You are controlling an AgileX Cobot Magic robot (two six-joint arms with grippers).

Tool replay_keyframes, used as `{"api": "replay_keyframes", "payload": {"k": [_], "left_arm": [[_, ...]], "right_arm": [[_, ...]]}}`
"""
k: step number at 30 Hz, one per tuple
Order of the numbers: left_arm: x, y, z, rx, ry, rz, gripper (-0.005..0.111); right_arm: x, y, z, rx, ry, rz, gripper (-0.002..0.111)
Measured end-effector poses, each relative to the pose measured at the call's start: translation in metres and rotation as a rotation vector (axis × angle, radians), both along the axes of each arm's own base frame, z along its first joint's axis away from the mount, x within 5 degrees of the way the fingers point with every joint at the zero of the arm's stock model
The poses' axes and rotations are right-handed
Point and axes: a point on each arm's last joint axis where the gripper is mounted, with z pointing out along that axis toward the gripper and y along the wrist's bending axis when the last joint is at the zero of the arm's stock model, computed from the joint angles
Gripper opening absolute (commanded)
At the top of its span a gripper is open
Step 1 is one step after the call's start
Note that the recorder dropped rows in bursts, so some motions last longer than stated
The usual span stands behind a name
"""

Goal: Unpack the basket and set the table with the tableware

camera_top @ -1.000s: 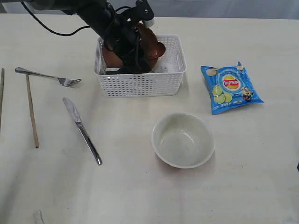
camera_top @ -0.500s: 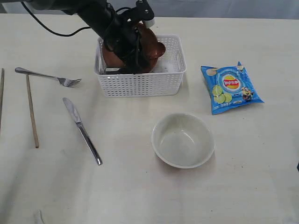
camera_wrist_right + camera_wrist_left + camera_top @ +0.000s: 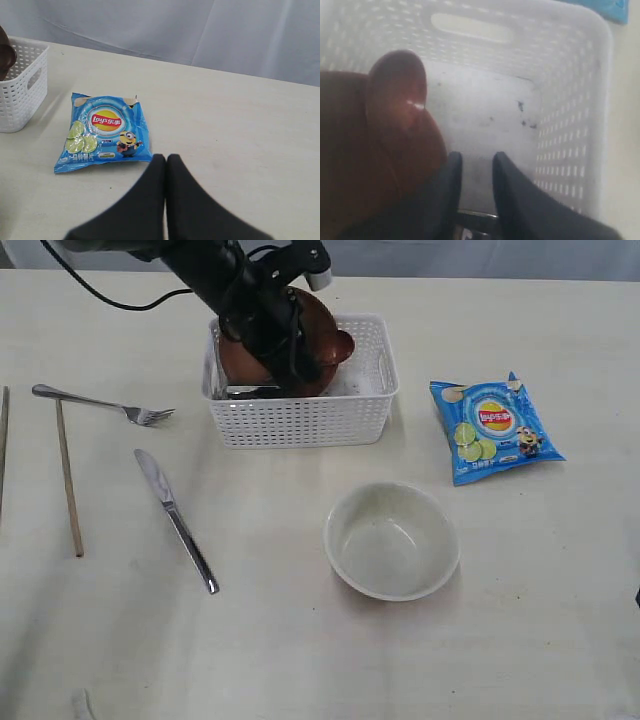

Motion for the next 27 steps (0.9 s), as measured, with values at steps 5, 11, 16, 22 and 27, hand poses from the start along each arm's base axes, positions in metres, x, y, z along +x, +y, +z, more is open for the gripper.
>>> {"api": "replay_keyframes", "payload": {"k": [5, 11, 16, 22, 27], "left_arm": [[0.006, 0.002, -0.001, 0.017, -0.023, 0.078, 0.067], [0.007, 0.007, -0.004, 0.087, -0.054, 0.064, 0.057], [0.004, 0.007, -0.005, 0.088, -0.045, 0.015, 0.057], [0.006, 0.004, -0.013, 0.067, -0.02, 0.029, 0.057], [0.007, 0.0, -0.023, 0.034, 0.003, 0.042, 0.052]], "right_arm": [[0.0, 0.0, 0.0, 0.0, 0.0, 0.0, 0.0], [0.0, 0.0, 0.0, 0.0, 0.0, 0.0, 0.0], [0.0, 0.0, 0.0, 0.0, 0.0, 0.0, 0.0], [0.0, 0.0, 0.0, 0.0, 0.0, 0.0, 0.0], [0.0, 0.0, 0.0, 0.0, 0.0, 0.0, 0.0]]}}
